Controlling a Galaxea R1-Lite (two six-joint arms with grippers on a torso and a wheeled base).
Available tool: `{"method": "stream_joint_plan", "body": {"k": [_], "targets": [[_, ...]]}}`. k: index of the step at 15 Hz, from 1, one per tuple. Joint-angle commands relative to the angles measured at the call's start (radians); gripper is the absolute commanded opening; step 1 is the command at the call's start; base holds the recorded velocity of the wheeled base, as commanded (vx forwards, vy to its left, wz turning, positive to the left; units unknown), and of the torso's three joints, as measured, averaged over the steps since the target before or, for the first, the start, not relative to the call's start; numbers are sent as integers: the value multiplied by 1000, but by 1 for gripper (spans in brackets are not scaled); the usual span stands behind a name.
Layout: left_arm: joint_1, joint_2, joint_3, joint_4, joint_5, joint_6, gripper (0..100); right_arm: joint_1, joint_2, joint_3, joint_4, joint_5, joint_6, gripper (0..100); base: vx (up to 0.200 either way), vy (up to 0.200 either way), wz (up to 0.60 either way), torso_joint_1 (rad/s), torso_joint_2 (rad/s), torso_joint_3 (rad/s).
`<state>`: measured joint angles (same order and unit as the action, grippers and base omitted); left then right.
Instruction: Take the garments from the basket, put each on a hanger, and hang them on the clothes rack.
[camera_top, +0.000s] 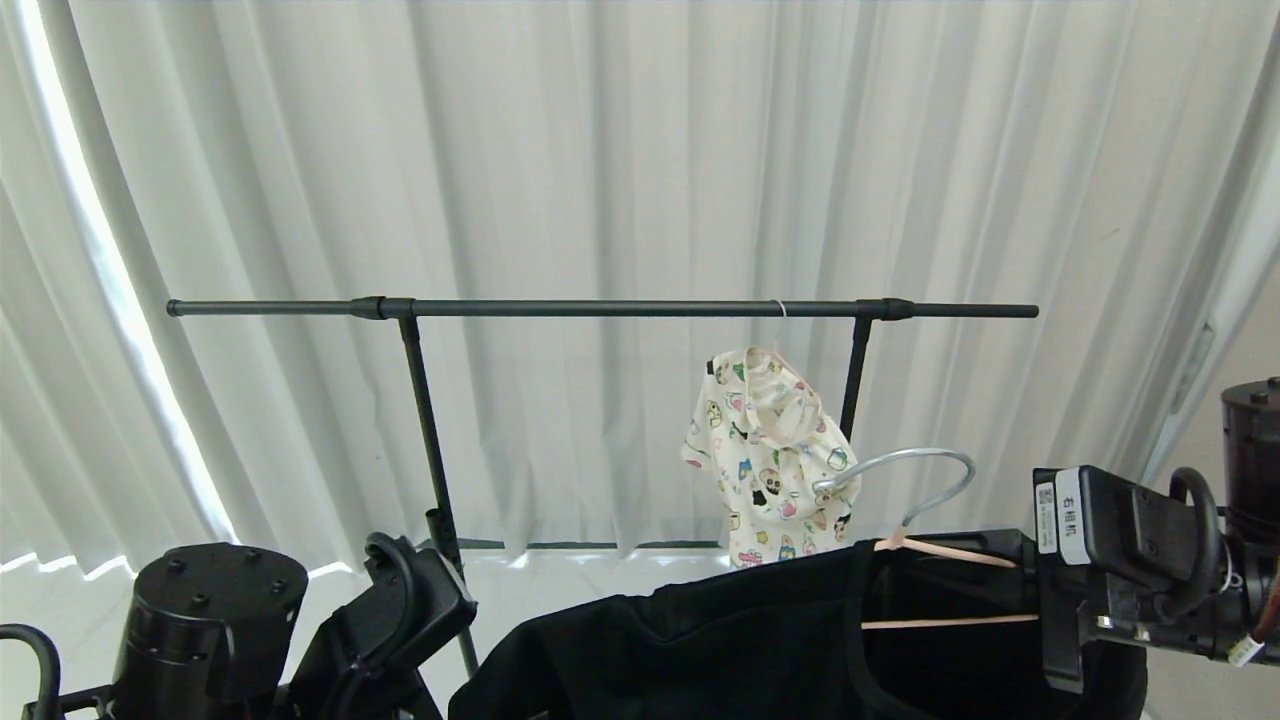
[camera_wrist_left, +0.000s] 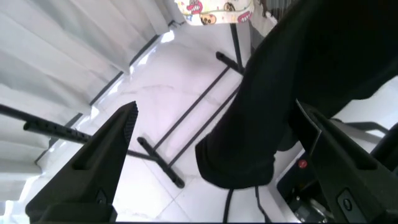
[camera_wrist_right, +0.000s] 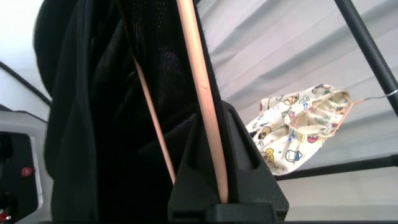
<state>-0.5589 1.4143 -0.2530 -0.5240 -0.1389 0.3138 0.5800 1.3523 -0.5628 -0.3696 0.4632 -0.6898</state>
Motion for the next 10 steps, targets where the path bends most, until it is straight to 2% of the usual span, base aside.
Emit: {"method": "stream_joint_plan", "body": {"k": [1,6,7,10], "targets": [[1,11,1,-1,1,-1,100,0,-2,1,0,0,-1,0,0,0,0,0,0,0],[-6,8,-6,-24,-4,-1,100,3,-4,1,0,-1,-1,0,0,0,0,0,0,0],[-4,12,-6,-39,-2,1,0,3,-6,1,0,-1,-1,0,0,0,0,0,0,0],[2,12,6,-40,7,1,0,3,-7,1,0,-1,-1,0,0,0,0,0,0,0]]}}
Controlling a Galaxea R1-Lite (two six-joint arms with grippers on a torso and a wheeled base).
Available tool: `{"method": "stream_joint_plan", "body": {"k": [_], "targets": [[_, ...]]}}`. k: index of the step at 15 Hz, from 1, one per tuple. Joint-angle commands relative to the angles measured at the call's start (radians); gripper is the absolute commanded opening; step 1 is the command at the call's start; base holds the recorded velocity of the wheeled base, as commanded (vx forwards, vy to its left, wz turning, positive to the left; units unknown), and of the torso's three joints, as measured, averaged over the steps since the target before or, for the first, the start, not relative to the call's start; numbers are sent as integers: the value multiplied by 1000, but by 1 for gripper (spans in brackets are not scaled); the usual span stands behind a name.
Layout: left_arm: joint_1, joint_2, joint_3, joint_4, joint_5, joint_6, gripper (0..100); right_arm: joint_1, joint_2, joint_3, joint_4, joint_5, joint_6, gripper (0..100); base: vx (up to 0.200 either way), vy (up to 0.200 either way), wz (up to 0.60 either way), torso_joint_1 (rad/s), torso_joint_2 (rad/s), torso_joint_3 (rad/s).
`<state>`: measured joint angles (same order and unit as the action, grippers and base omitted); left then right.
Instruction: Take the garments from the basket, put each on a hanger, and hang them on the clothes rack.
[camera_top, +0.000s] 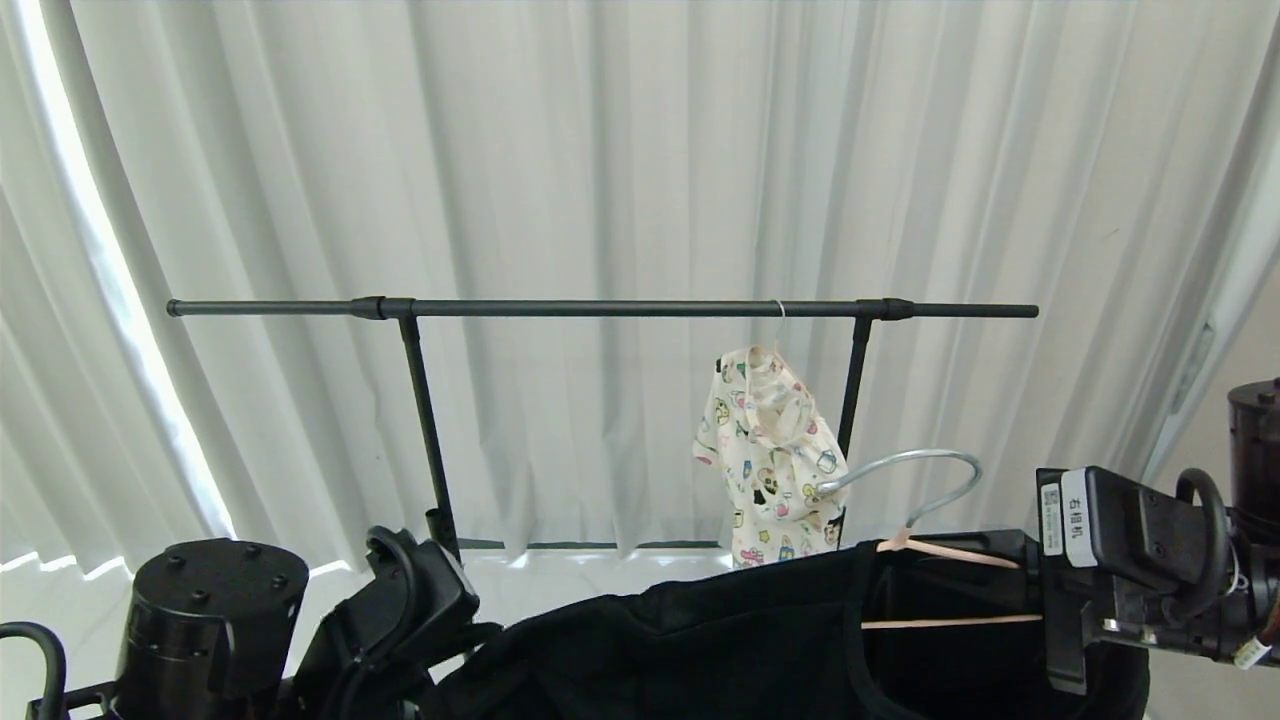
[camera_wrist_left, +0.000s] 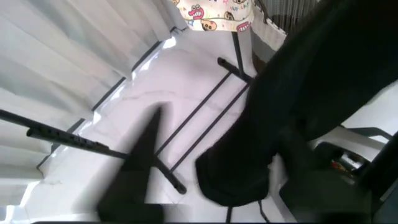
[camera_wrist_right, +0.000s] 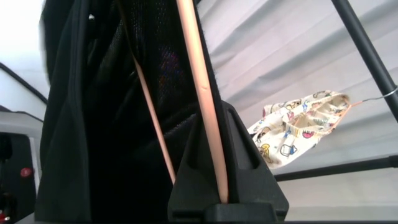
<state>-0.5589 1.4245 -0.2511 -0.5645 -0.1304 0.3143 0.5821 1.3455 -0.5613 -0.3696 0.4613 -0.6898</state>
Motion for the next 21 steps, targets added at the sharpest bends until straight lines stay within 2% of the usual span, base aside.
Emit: {"method": "stream_joint_plan", "body": {"k": [1,3,4,6,7,9,11,12,16,19,20,21], "targets": [[8,2,13,0,26,0,0,1,0,0,0,-1,-1,0,0,0,0,0,0,0],[65,5,16,0,97,-1,0,-2,-9,1,0,-4,3,0,0,0,0,0,0,0],[131,1,35,0,112,-3,0,-8,-11,3,0,-6,4,0,0,0,0,0,0,0],[280,-19,76,0,112,-3,0,-27,-26,1,0,-6,18,0,0,0,0,0,0,0],[315,-24,79,0,112,-3,0,-28,-36,1,0,-7,32,0,0,0,0,0,0,0],[324,-30,72,0,114,-1,0,-28,-42,0,0,-9,46,0,0,0,0,0,0,0],[292,-42,70,0,112,-4,0,-28,-43,0,0,-9,44,0,0,0,0,0,0,0],[277,-56,72,0,110,-9,100,-27,-43,0,0,-9,44,0,0,0,0,0,0,0],[277,-122,85,0,110,-34,100,-27,-43,0,4,-16,62,0,0,0,0,0,0,0],[300,-237,99,0,120,-156,100,-28,-42,3,6,-56,204,0,0,0,0,0,0,0],[367,-251,119,0,135,-205,100,-28,-42,6,6,-82,266,0,0,0,0,0,0,0],[404,-253,127,0,147,-225,100,-28,-42,12,6,-93,294,0,0,0,0,0,0,0]]}}
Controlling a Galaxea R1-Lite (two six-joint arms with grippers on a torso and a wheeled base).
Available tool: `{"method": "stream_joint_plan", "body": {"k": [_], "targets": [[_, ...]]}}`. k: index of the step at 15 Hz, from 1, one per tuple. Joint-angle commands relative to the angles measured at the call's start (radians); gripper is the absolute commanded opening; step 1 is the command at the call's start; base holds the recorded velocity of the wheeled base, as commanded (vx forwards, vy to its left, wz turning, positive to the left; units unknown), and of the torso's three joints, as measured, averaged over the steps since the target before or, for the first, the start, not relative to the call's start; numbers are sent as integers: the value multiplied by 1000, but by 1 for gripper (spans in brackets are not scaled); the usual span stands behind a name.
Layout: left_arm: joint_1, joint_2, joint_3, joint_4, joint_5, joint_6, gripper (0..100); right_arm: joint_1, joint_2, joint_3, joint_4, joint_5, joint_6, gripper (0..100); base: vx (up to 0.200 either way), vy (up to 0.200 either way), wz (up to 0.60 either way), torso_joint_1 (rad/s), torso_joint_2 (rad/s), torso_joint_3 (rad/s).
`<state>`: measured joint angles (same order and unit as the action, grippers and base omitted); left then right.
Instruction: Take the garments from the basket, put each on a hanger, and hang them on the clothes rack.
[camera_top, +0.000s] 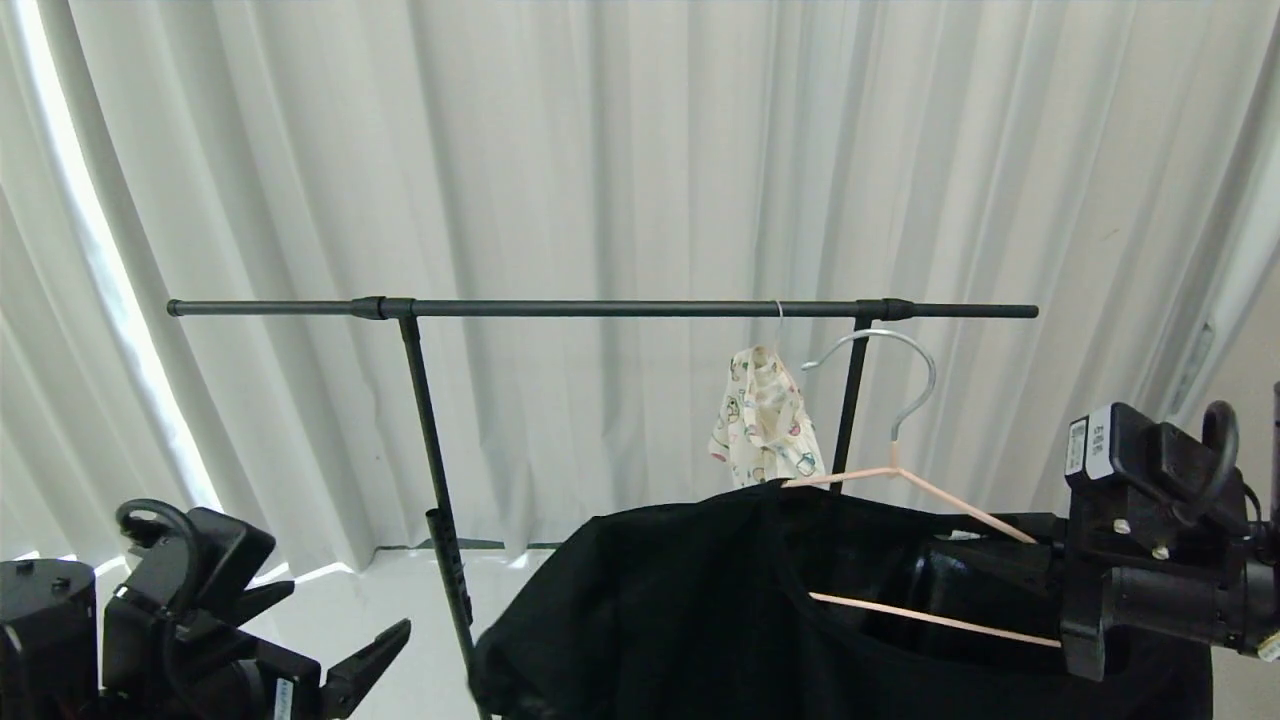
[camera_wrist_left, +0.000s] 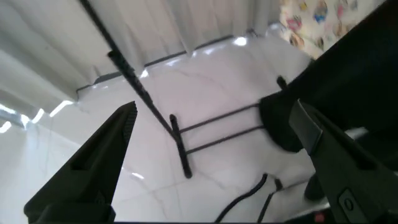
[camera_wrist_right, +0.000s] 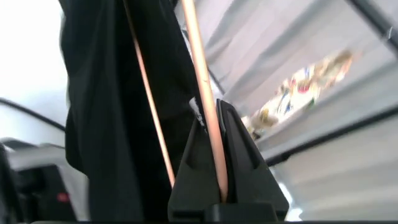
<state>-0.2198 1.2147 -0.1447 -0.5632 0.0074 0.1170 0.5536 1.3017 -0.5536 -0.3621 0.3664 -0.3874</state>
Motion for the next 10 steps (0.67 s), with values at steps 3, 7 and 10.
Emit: {"method": "stream_joint_plan", "body": {"k": [3,7,10], "targets": [[174,-35,-56,-1,161,-43,100,6,24,0,120,-118,139,0,0,0,0,0,0,0],[174,-41,-87,-1,310,-34,100,155,200,-81,187,-254,460,0,0,0,0,0,0,0],[174,-40,-88,-1,324,-33,100,273,372,-170,-11,-425,674,0,0,0,0,0,0,0]]}}
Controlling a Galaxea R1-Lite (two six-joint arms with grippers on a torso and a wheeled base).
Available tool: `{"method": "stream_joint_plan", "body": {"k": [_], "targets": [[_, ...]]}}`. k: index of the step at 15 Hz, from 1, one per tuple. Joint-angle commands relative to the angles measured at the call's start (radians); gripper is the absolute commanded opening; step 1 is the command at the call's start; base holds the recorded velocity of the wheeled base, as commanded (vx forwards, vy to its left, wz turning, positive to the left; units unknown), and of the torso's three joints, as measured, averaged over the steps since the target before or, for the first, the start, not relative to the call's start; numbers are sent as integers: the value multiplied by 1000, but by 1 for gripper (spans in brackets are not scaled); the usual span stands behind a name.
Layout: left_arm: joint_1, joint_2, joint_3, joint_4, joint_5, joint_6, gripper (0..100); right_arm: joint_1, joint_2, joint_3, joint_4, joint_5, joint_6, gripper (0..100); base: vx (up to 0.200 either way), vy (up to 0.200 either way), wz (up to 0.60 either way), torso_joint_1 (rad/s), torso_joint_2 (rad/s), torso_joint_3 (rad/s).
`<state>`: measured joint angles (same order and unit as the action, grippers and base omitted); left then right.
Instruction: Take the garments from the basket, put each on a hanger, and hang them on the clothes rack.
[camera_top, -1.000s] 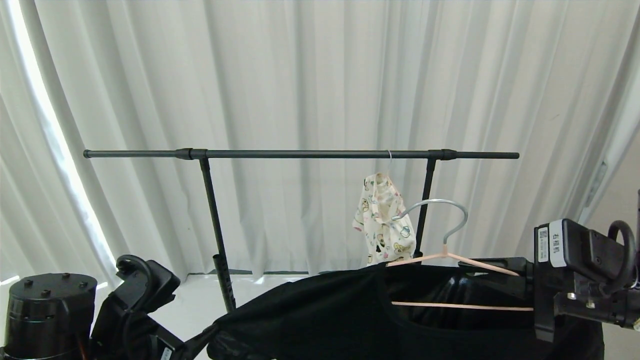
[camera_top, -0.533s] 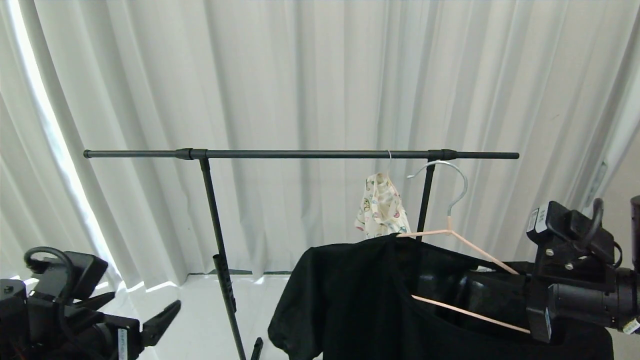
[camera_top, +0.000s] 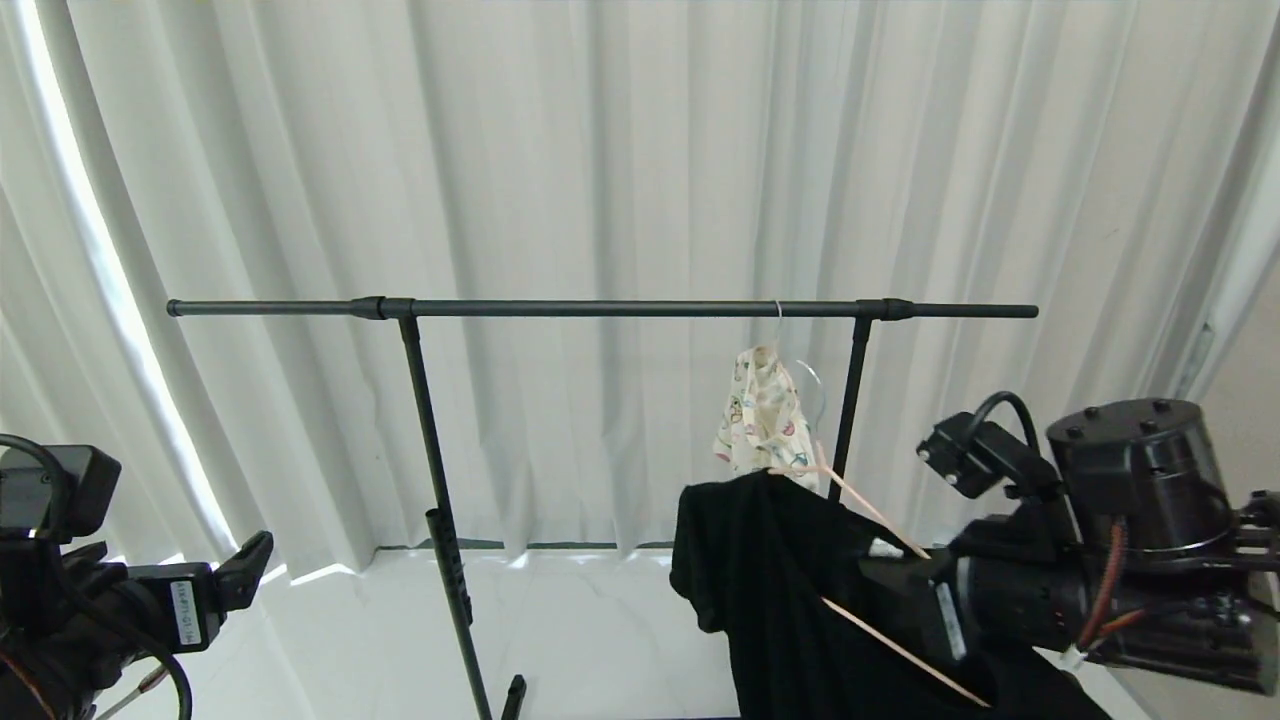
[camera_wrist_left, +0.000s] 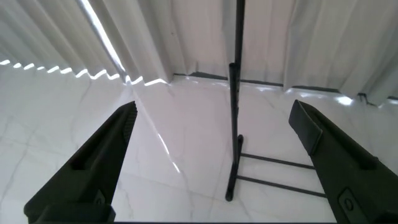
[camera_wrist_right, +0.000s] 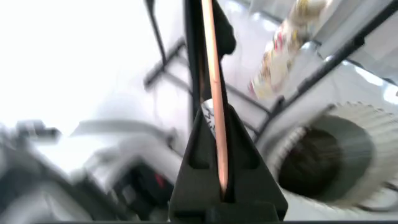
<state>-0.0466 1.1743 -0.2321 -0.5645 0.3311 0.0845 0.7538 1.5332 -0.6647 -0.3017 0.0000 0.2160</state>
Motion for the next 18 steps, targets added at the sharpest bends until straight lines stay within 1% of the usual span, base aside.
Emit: {"method": "stream_joint_plan", "body": {"k": [1,2,4,5,6,7,8,10,14,18], "targets": [[1,1,-1,0,0,1,100,81,168,-75,-114,-80,91,0,0,0,0,0,0,0],[-4,1,-1,0,-1,18,100,79,200,-98,-157,-115,95,0,0,0,0,0,0,0],[-24,-25,4,0,-7,107,100,59,214,-133,-160,-141,99,0,0,0,0,0,0,0],[-52,-35,4,0,-23,126,100,50,223,-150,-165,-160,94,0,0,0,0,0,0,0],[-79,-36,4,0,-27,126,100,47,232,-171,-175,-179,94,0,0,0,0,0,0,0],[-88,-39,4,0,-27,124,100,47,237,-179,-180,-189,94,0,200,0,0,2,-2,-2],[-119,-45,2,0,-35,121,100,48,243,-199,-195,-202,94,0,200,0,0,2,-2,7],[-137,-47,4,0,-37,121,100,50,245,-217,-197,-198,91,0,200,0,0,2,2,2],[-141,-50,4,0,-37,123,100,50,251,-239,-197,-198,89,0,200,0,0,-2,-1,4],[-154,-50,4,0,-37,126,100,75,251,-240,-195,-195,89,0,200,0,0,7,4,1]]}}
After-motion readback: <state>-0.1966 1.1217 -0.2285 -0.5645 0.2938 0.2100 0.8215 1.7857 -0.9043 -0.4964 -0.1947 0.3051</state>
